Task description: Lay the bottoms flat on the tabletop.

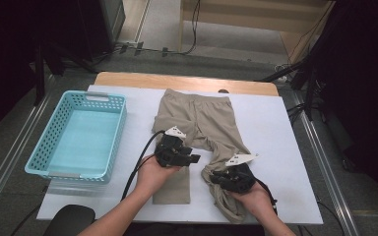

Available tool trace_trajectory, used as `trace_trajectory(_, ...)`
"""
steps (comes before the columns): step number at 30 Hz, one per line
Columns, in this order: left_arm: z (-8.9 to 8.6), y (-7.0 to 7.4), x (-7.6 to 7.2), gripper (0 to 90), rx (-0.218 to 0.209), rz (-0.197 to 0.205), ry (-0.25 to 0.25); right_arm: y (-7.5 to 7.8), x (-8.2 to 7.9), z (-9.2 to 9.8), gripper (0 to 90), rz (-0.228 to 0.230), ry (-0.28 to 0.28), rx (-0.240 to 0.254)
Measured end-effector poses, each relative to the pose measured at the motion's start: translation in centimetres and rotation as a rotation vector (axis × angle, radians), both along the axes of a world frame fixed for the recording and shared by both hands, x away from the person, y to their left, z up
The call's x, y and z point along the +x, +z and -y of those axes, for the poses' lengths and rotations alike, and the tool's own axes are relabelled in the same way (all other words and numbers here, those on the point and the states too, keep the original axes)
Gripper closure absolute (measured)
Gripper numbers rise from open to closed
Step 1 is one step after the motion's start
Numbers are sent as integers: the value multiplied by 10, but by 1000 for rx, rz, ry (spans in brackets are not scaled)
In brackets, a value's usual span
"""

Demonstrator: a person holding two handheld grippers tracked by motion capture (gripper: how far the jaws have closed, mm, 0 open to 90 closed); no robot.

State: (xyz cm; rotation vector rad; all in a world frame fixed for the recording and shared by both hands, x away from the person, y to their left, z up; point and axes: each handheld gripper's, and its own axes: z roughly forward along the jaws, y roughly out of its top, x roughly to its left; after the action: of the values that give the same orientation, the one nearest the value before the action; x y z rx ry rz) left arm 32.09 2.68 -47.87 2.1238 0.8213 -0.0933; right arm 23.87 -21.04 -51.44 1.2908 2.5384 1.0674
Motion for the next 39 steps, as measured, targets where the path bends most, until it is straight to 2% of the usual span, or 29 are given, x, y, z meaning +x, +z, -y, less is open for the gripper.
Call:
trace_trajectory(2, 2, 2, 0, 515, 11, 12, -5, 5, -5, -4, 806, 11, 38, -19)
trace_trajectory(4, 4, 3, 0, 497, 9, 23, -2, 10, -13, -8, 807, 13, 63, -12)
trace_trajectory(6, 8, 3, 2, 488, 2, 14, -5, 14, -24, -15, 807, 19, 111, -19)
trace_trajectory(8, 14, 3, 2, 488, 15, 14, -12, 15, -34, -19, 805, 15, 143, -20)
trace_trajectory(10, 20, 1, 2, 488, 38, 21, -24, 17, -40, -21, 782, 20, 166, -18)
trace_trajectory(12, 25, -3, 2, 488, 64, 22, -32, 20, -44, -19, 711, 40, 163, -19)
trace_trajectory(15, 29, -9, 4, 501, 87, 11, -32, 26, -42, -5, 617, 62, 124, -1)
trace_trajectory(19, 34, -20, 12, 574, 99, -23, -6, 27, -33, 22, 574, 86, 32, 22)
trace_trajectory(22, 36, -30, 18, 646, 111, -67, -2, 24, -23, 39, 554, 98, -43, 9)
trace_trajectory(23, 37, -32, 18, 689, 116, -75, -4, 22, -19, 44, 548, 93, -68, 6)
trace_trajectory(24, 36, -34, 18, 738, 115, -65, -8, 21, -17, 48, 548, 91, -89, 0)
trace_trajectory(26, 34, -35, 19, 869, 112, -84, -31, 17, -9, 58, 548, 87, -141, -10)
trace_trajectory(29, 31, -32, 15, 884, 122, -89, -38, 11, 0, 68, 532, 87, -200, -32)
trace_trajectory(32, 22, -27, 10, 883, 110, -88, -20, 3, 10, 76, 518, 51, -264, -31)
trace_trajectory(34, 15, -25, 8, 881, 103, -86, -5, 0, 15, 76, 508, 40, -282, -12)
trace_trajectory(37, 8, -29, 7, 880, 109, -90, 13, -5, 21, 70, 510, 27, -286, -22)
trace_trajectory(38, 6, -32, 8, 878, 103, -98, 20, -6, 22, 69, 527, 41, -283, -31)
trace_trajectory(39, 6, -34, 8, 878, 105, -97, 20, -6, 23, 67, 583, 54, -284, -38)
